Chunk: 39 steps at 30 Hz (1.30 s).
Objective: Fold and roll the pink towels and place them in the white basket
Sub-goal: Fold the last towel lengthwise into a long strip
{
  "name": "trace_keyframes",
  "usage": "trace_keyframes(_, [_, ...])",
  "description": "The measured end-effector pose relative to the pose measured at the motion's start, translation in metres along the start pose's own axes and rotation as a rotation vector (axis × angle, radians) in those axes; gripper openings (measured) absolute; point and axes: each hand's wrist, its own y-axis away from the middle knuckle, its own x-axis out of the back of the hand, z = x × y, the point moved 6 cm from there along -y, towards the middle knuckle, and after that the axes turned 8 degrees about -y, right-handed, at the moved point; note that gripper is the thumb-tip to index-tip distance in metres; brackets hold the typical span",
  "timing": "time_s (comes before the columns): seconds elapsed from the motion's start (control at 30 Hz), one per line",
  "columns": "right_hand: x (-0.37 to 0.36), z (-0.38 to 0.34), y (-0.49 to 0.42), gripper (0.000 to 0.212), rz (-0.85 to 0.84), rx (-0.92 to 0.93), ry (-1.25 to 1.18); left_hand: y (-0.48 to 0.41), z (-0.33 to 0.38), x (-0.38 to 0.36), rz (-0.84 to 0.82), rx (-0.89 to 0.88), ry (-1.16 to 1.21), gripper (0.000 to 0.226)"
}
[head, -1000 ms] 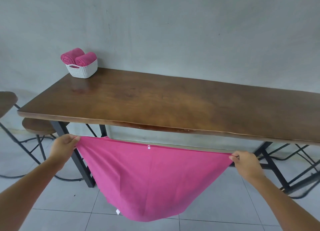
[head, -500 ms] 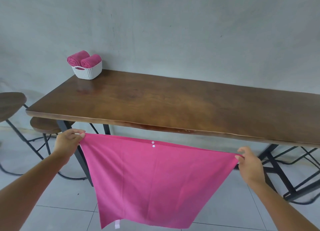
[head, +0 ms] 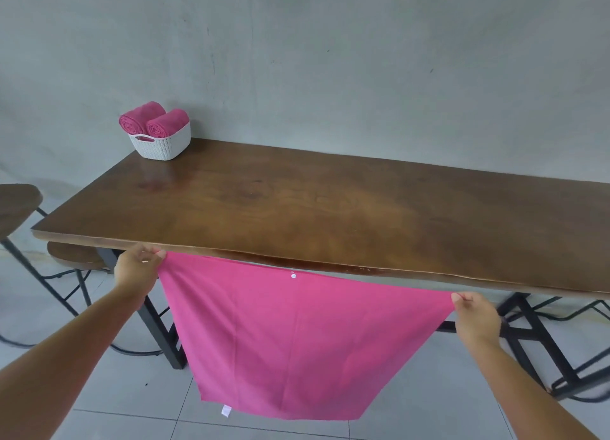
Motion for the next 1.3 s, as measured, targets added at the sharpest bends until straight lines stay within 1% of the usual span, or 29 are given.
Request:
trace_keyframes(0.1, [-0.011,-0.013,-0.013,0.018,0.055,-0.045,-0.079,-0.018,0.016,-0.018,-0.008,0.014,-0.012,0.010])
trace_keyframes(0.17, [-0.018,-0.023,-0.023,0.023,0.091,-0.061,-0.113,-0.032,0.027,-0.028,-0.012,0.023,-0.015,0.011])
trace_keyframes(0.27, [-0.034,-0.033,-0.045,0.036,0.125,-0.068,-0.121,-0.055,0.039,-0.043,0.019,0.028,-0.044,0.011])
trace_keyframes(0.37, [-0.050,-0.044,-0.074,0.039,0.150,-0.076,-0.084,-0.076,0.049,-0.059,0.066,0.049,-0.065,0.009])
trace_keyframes(0.5, [-0.072,-0.057,-0.115,0.033,0.147,-0.067,0.011,-0.104,0.053,-0.084,0.050,0.068,-0.149,0.008])
trace_keyframes(0.6, [-0.093,-0.057,-0.136,0.030,0.114,-0.052,0.095,-0.123,0.044,-0.100,0.042,0.065,-0.326,0.010])
trace_keyframes(0.67, [-0.106,-0.053,-0.146,0.028,0.112,-0.058,0.181,-0.134,0.043,-0.109,0.065,0.039,-0.446,0.011])
trace_keyframes(0.8, [-0.123,-0.053,-0.158,0.028,0.138,-0.057,0.380,-0.152,0.046,-0.130,0.106,0.022,-0.566,0.015])
trace_keyframes(0.97, [-0.141,-0.054,-0.173,0.023,0.195,0.015,0.446,-0.172,0.055,-0.152,0.117,0.016,-0.565,0.019])
trace_keyframes(1.3, [-0.164,-0.063,-0.227,0.022,0.232,0.003,0.464,-0.212,0.085,-0.189,0.152,-0.029,-0.507,0.015])
